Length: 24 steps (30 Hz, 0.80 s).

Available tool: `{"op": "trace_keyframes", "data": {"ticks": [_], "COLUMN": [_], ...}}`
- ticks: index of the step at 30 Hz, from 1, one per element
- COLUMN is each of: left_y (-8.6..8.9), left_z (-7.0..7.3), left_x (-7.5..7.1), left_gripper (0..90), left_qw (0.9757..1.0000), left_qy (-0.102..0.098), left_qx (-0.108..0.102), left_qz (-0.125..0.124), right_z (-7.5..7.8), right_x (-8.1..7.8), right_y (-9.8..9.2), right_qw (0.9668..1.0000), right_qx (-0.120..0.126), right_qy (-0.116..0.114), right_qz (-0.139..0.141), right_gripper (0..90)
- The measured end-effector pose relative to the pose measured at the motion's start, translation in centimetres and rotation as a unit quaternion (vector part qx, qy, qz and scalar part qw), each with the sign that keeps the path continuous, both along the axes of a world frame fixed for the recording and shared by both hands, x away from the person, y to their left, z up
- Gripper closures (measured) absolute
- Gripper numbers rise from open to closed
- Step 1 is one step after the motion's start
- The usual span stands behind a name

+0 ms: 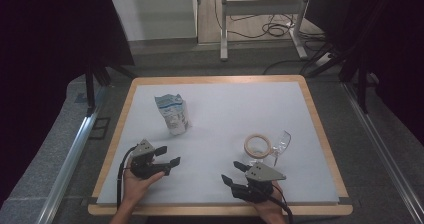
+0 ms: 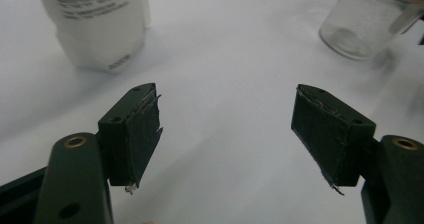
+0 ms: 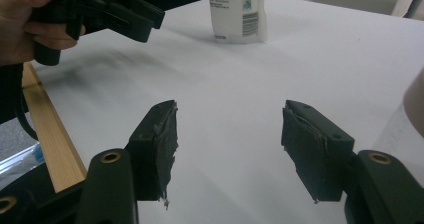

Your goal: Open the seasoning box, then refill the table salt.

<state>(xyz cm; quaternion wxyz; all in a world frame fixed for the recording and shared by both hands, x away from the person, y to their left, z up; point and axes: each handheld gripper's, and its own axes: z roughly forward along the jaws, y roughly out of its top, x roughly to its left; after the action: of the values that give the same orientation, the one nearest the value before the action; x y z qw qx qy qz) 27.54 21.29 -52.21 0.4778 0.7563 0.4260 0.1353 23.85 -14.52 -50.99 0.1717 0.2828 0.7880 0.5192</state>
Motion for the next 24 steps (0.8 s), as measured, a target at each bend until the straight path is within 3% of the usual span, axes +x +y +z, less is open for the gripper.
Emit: {"op": "trace_keyframes", "data": {"ticks": [4, 7, 13, 15, 20, 24], "left_y": [0.9, 1.5, 2.5, 2.7, 2.9, 2.5], "left_z": [0.4, 1.0, 2.0, 2.6, 3.3, 4.0], "left_x": [0.7, 1.5, 3.1, 4.3, 6.1, 8.3], "left_gripper": [28.2, 29.7, 31.3, 32.1, 36.1, 38.0], "left_qw": [0.9999, 0.9994, 0.9989, 0.9979, 0.9973, 0.9981], "left_qy": [-0.003, -0.008, -0.013, -0.020, -0.026, -0.029], "left_qx": [-0.007, -0.003, -0.010, 0.006, -0.001, 0.005], "left_qz": [0.015, 0.032, 0.043, 0.062, 0.068, 0.054], "right_z": [0.4, 0.1, -0.5, -0.5, -0.4, -0.5], "right_x": [0.1, 0.4, 0.4, 0.4, 0.4, 0.2], "right_y": [0.5, 0.8, 1.5, 1.5, 1.5, 1.3], "right_qw": [1.0000, 1.0000, 0.9998, 0.9997, 0.9997, 0.9996], "right_qx": [0.001, -0.001, -0.014, -0.019, -0.021, -0.028], "right_qy": [-0.005, 0.001, 0.007, 0.004, 0.003, -0.002], "right_qz": [0.006, 0.009, 0.013, 0.013, 0.008, 0.006], "right_gripper": [39.0, 38.8, 38.6, 38.6, 38.5, 38.5]}}
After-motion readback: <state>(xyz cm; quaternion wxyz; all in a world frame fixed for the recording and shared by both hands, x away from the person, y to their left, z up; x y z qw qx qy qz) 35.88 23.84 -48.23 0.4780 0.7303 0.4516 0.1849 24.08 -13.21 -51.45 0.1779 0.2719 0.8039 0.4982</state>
